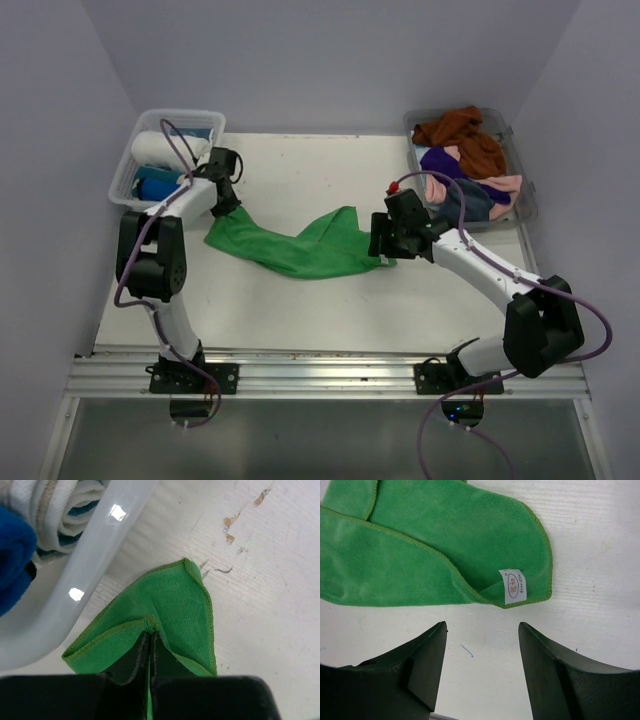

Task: Roll the towels
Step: Flatten the towel

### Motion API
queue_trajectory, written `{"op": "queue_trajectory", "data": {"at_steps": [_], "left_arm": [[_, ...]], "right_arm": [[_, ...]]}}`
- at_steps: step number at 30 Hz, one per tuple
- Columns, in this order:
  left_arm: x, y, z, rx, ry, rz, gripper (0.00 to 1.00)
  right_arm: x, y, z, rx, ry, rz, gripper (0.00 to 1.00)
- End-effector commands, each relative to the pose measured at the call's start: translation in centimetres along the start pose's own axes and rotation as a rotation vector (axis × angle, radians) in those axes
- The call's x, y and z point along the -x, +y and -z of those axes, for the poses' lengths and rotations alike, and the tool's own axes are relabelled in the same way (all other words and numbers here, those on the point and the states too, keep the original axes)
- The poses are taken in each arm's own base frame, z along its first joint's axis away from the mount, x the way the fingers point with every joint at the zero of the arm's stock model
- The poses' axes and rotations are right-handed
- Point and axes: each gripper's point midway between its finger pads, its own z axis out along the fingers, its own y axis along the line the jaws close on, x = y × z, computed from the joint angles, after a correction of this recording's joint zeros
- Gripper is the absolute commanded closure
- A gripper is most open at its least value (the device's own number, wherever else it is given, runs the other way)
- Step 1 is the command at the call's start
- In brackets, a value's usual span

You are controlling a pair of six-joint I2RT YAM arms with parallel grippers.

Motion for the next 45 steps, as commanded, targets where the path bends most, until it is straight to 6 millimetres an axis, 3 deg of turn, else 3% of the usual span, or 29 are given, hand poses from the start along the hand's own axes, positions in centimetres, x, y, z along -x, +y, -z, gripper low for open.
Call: {"op": "queue_trajectory", "data": {"at_steps": [1, 2, 3, 5, 6, 8, 11, 17, 27, 33, 35, 36, 37, 40, 41, 43, 45], "left_arm": [[2.2, 0.1, 4.8, -0.073, -0.065, 0.036, 1.00], [2.6, 0.3, 6.7, -0.109, -0.086, 0.048, 1.00], [1.5, 0.9, 7.0, -0.112, -0.071, 0.050, 1.00], [1.4, 1.1, 9.3, -0.171, -0.091, 0.073, 1.00], [0.2, 1.6, 9.3, -0.172, -0.071, 0.071, 1.00], [-0.3, 2.2, 10.9, -0.198, -0.079, 0.089, 1.00], [-1.8, 3.3, 11.6, -0.206, -0.066, 0.095, 1.00], [-3.2, 3.7, 12.0, -0.223, -0.043, 0.098, 1.00], [-3.3, 3.7, 12.3, -0.229, -0.037, 0.100, 1.00], [-3.3, 3.8, 12.5, -0.229, -0.040, 0.104, 1.00], [-3.3, 3.9, 12.6, -0.229, -0.046, 0.105, 1.00], [-3.3, 4.0, 12.6, -0.227, -0.047, 0.109, 1.00], [-3.4, 4.1, 12.6, -0.225, -0.047, 0.109, 1.00], [-3.1, 4.2, 12.9, -0.224, -0.057, 0.107, 1.00], [-2.4, 4.2, 13.2, -0.225, -0.072, 0.110, 1.00], [-1.7, 4.1, 13.9, -0.227, -0.086, 0.096, 1.00], [0.6, 3.9, 15.4, -0.246, -0.141, 0.104, 1.00]], "right_arm": [[1.1, -0.3, 1.1, -0.032, -0.031, 0.007, 0.37], [1.0, -0.9, 1.0, -0.059, -0.032, -0.004, 0.37], [0.9, -1.3, 0.9, -0.075, -0.029, -0.017, 0.37], [0.5, -2.1, 0.4, -0.096, -0.023, -0.064, 0.37], [0.4, -2.4, 0.3, -0.106, -0.025, -0.083, 0.37], [0.0, -2.9, -0.3, -0.109, -0.015, -0.134, 0.37], [-0.6, -2.9, -1.1, -0.076, 0.007, -0.236, 0.37], [-1.4, -3.6, -3.1, 0.069, 0.025, -0.540, 0.37], [-2.4, -4.4, -5.7, 0.088, 0.052, -0.749, 0.41], [-3.4, -4.8, -7.5, 0.087, 0.056, -0.840, 0.49], [-3.2, -5.0, -7.8, 0.099, 0.022, -0.869, 0.59], [-3.2, -5.0, -7.8, 0.100, 0.015, -0.875, 0.66], [-3.0, -5.0, -7.8, 0.103, 0.005, -0.878, 0.82], [-1.4, -4.8, -6.9, 0.122, -0.040, -0.859, 1.00], [-1.2, -5.1, -6.4, 0.100, -0.051, -0.837, 1.00], [1.2, -4.7, -4.1, 0.116, -0.110, -0.800, 1.00], [3.9, -4.6, -1.5, 0.125, -0.208, -0.736, 1.00]]}}
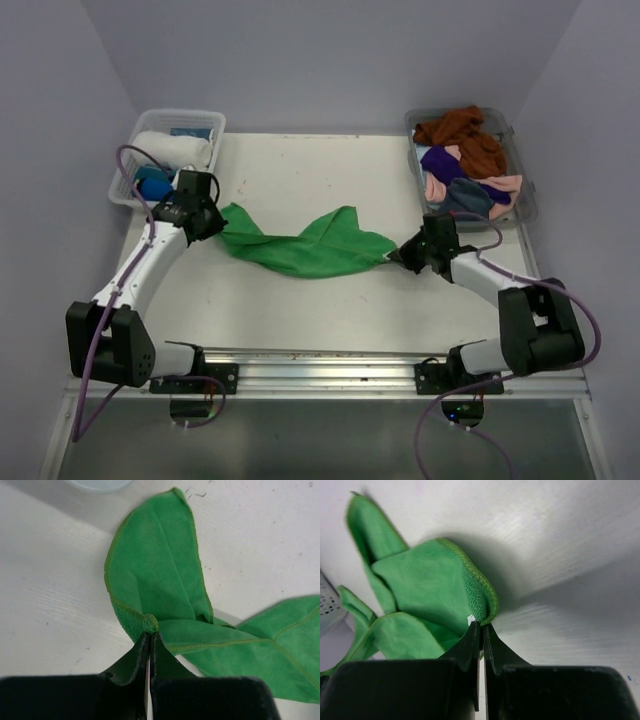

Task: Roll the towels
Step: Flatten the towel

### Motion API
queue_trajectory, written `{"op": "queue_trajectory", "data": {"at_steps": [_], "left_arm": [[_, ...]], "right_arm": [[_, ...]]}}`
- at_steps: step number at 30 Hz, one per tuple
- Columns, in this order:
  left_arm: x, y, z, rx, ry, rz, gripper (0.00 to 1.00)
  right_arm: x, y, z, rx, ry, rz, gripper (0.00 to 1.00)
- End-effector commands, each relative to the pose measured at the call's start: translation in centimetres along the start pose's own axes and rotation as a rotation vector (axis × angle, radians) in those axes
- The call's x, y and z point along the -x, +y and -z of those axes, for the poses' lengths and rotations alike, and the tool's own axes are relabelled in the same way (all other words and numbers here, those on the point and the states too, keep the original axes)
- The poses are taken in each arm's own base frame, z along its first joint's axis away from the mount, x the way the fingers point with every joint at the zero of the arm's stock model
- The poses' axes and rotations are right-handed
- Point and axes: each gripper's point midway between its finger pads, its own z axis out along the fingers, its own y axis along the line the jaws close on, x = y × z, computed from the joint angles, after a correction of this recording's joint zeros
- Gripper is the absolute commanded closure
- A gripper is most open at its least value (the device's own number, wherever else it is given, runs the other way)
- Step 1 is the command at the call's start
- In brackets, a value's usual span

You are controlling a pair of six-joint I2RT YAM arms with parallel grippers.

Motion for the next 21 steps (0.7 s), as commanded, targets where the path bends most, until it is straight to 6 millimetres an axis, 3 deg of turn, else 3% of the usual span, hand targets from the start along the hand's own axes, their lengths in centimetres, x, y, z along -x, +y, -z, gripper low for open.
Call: {"op": "queue_trajectory", "data": {"at_steps": [1, 2, 4, 5, 6, 7, 9, 10, 14, 21], "left_arm": [[4.9, -1.3, 3.2, -0.041, -0.128, 0.009, 1.00], [6.9, -1.8, 4.5, -0.051, -0.185, 0.023, 1.00], [8.9, -2.3, 6.2, -0.069, -0.242, 0.022, 1.00], [10.8, -2.9, 8.0, -0.094, -0.300, 0.032, 1.00], [11.7, -3.0, 9.0, -0.105, -0.326, 0.036, 1.00], [12.5, -3.2, 9.9, -0.111, -0.346, 0.035, 1.00], [14.6, -3.6, 12.7, -0.149, -0.416, 0.051, 1.00], [15.2, -3.7, 13.6, -0.161, -0.440, 0.058, 1.00], [17.2, -3.6, 19.0, -0.221, -0.557, 0.085, 1.00], [17.0, -2.5, 26.5, -0.341, -0.696, 0.105, 1.00]], "right_arm": [[4.8, 6.3, 5.1, 0.112, -0.190, 0.103, 1.00], [5.6, 7.0, 6.2, 0.118, -0.230, 0.143, 1.00], [7.0, 10.0, 9.7, 0.179, -0.285, 0.183, 1.00], [7.7, 10.8, 10.9, 0.188, -0.322, 0.217, 1.00], [8.3, 11.4, 12.0, 0.192, -0.353, 0.229, 1.00], [8.9, 13.0, 14.3, 0.231, -0.390, 0.245, 1.00], [9.5, 14.0, 16.5, 0.251, -0.431, 0.283, 1.00], [9.9, 15.1, 18.6, 0.280, -0.465, 0.296, 1.00], [10.6, 15.6, 23.6, 0.277, -0.556, 0.371, 1.00], [9.6, 14.2, 31.9, 0.322, -0.676, 0.430, 1.00]]}}
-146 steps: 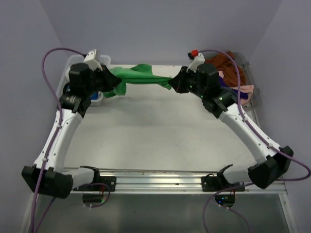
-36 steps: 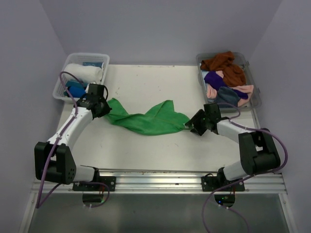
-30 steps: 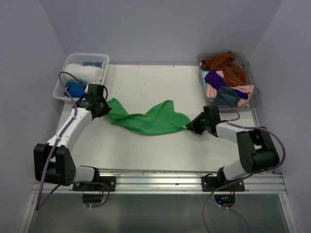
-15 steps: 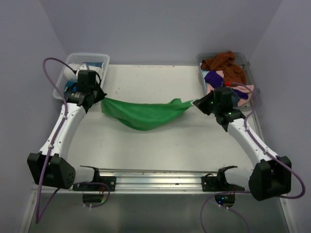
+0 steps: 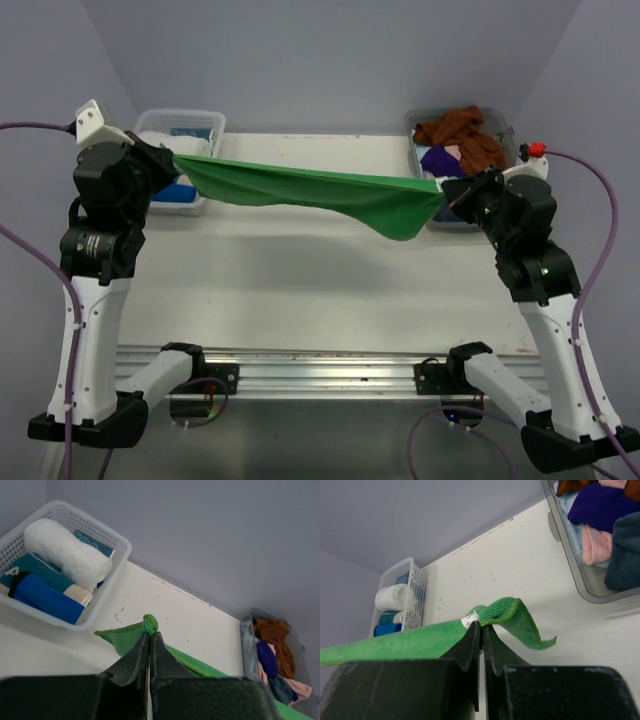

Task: Roll the towels
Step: Flatten the towel

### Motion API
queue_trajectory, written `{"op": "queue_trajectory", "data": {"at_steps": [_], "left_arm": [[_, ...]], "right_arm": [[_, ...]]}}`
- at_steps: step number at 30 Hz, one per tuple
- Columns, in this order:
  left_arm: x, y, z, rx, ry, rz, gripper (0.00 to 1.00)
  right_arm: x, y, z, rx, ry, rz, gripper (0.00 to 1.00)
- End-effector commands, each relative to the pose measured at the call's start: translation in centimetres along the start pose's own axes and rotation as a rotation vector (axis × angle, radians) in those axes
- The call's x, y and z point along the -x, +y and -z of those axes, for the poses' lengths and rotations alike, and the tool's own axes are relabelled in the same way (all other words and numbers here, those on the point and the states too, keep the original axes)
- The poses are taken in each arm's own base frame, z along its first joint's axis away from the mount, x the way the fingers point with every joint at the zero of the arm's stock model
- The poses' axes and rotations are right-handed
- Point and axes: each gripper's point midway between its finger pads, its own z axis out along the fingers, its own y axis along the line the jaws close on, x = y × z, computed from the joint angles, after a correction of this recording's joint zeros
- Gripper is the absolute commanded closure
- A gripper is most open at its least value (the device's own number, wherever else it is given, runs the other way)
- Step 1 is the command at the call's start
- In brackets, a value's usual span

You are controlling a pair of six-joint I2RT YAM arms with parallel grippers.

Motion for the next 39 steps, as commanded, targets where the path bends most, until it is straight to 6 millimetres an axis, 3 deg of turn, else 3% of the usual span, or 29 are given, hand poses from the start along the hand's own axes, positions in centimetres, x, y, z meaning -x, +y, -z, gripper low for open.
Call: {"op": "queue_trajectory", "data": {"at_steps": [1, 4, 7, 11, 13, 16, 18, 22, 24, 27, 28, 29, 30, 31, 33, 34, 37, 38, 39], "left_arm": [[2.8, -0.2, 3.7, -0.044, -0.086, -0.018, 1.00], [4.1, -0.8, 7.3, -0.125, -0.149, -0.042, 1.00], [4.4, -0.8, 9.4, -0.168, -0.182, -0.051, 1.00], [5.3, -0.4, 14.6, -0.244, -0.272, -0.047, 1.00], [5.4, -0.1, 16.1, -0.256, -0.289, -0.050, 1.00], [5.2, 0.7, 18.1, -0.257, -0.308, -0.037, 1.00], [4.5, 1.2, 17.9, -0.243, -0.285, -0.031, 1.00], [0.8, 2.7, 14.7, -0.167, -0.168, -0.005, 1.00], [-2.6, 4.0, 11.2, -0.091, -0.057, -0.018, 1.00], [-8.3, 5.9, 6.0, 0.007, 0.115, -0.032, 1.00], [-11.5, 6.8, 3.3, 0.031, 0.185, -0.037, 1.00], [-12.2, 6.6, 1.8, 0.020, 0.186, -0.033, 1.00], [-14.1, 7.6, 0.8, 0.058, 0.241, -0.046, 1.00], [-16.5, 8.3, -1.5, 0.089, 0.295, -0.055, 1.00], [-18.3, 9.2, -3.7, 0.136, 0.339, -0.073, 1.00], [-20.3, 10.2, -5.3, 0.181, 0.404, -0.096, 1.00], [-21.1, 10.5, -8.0, 0.228, 0.443, -0.127, 1.00], [-21.1, 10.9, -8.6, 0.250, 0.435, -0.139, 1.00], [-21.2, 10.9, -9.0, 0.256, 0.438, -0.147, 1.00]], "right_arm": [[2.3, -0.7, 5.1, -0.024, -0.074, 0.076, 1.00], [2.7, 0.4, 8.6, 0.059, -0.087, 0.120, 1.00], [2.9, 1.2, 12.0, 0.135, -0.106, 0.147, 1.00], [3.2, 1.6, 16.4, 0.197, -0.130, 0.178, 1.00], [3.1, 1.6, 18.3, 0.213, -0.131, 0.177, 1.00], [2.2, 0.8, 19.7, 0.198, -0.103, 0.156, 1.00], [1.4, 0.1, 19.6, 0.177, -0.075, 0.135, 1.00], [-2.0, -2.5, 16.0, 0.074, 0.041, 0.109, 1.00], [-3.2, -3.6, 13.7, 0.020, 0.082, 0.107, 1.00], [-5.7, -5.7, 8.7, -0.065, 0.153, 0.130, 1.00], [-6.7, -6.4, 6.2, -0.076, 0.163, 0.136, 1.00], [-7.5, -7.0, 3.5, -0.097, 0.173, 0.135, 1.00], [-7.5, -7.0, 3.4, -0.097, 0.173, 0.143, 1.00], [-8.6, -7.8, 0.5, -0.122, 0.192, 0.147, 1.00], [-9.1, -8.6, -2.3, -0.160, 0.201, 0.159, 1.00], [-9.8, -9.3, -4.8, -0.194, 0.211, 0.168, 1.00], [-10.0, -9.9, -8.3, -0.235, 0.223, 0.200, 1.00], [-11.5, -11.0, -9.9, -0.271, 0.272, 0.218, 1.00], [-11.1, -10.7, -10.8, -0.271, 0.263, 0.221, 1.00]]}}
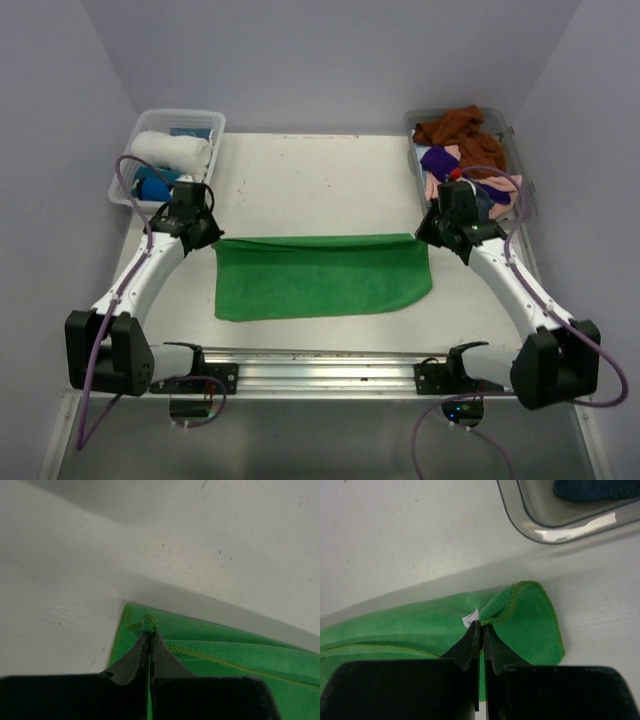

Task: Roll the towels
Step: Flatten the towel

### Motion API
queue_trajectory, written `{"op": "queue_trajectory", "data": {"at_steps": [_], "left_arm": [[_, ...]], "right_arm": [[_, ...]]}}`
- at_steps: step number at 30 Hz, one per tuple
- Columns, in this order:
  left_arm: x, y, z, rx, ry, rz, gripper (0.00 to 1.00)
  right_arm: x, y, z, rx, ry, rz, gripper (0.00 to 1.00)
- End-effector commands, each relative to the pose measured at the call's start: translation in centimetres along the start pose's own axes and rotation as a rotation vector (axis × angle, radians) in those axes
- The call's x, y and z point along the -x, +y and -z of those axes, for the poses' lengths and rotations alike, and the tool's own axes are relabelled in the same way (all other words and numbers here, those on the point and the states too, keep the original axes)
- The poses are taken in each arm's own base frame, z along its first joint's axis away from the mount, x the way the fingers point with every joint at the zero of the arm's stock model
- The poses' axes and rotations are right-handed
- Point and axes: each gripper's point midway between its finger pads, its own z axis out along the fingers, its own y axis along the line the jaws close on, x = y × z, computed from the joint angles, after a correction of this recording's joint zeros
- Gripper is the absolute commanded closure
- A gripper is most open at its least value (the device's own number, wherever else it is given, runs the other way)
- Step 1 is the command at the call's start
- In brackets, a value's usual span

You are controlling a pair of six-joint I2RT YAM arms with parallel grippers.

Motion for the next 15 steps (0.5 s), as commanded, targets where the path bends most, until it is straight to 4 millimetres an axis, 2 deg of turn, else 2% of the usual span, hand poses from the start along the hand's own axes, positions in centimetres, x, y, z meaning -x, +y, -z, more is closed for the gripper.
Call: {"op": "queue_trajectory", "data": {"at_steps": [1, 2, 4, 6, 8, 12, 13, 15], "left_arm": [[5.6, -1.4, -0.4, -0.001, -0.160, 0.020, 1.00], [6.4, -1.6, -0.5, 0.005, -0.171, 0.023, 1.00], [6.9, -1.7, -1.4, 0.025, -0.165, 0.025, 1.00], [7.2, -1.5, -2.0, 0.041, -0.156, 0.030, 1.00], [7.7, -1.6, -2.3, 0.035, -0.148, 0.042, 1.00], [9.8, -2.6, -0.4, -0.029, -0.196, 0.039, 1.00], [10.6, -2.8, 0.8, -0.049, -0.224, 0.029, 1.00], [12.1, -3.6, 2.8, -0.088, -0.275, 0.012, 1.00]], "right_arm": [[5.8, 2.2, -2.1, 0.022, -0.172, 0.020, 1.00], [5.5, 2.1, -3.7, -0.001, -0.145, 0.029, 1.00], [6.3, 2.9, -4.7, 0.009, -0.141, 0.033, 1.00], [5.9, 3.1, -6.3, 0.000, -0.103, 0.038, 1.00], [6.7, 3.7, -6.5, 0.009, -0.106, 0.035, 1.00], [8.7, 5.3, -3.7, 0.071, -0.164, 0.025, 1.00], [10.2, 5.8, -1.3, 0.099, -0.222, 0.017, 1.00], [11.6, 6.1, 1.4, 0.113, -0.275, 0.015, 1.00]]}}
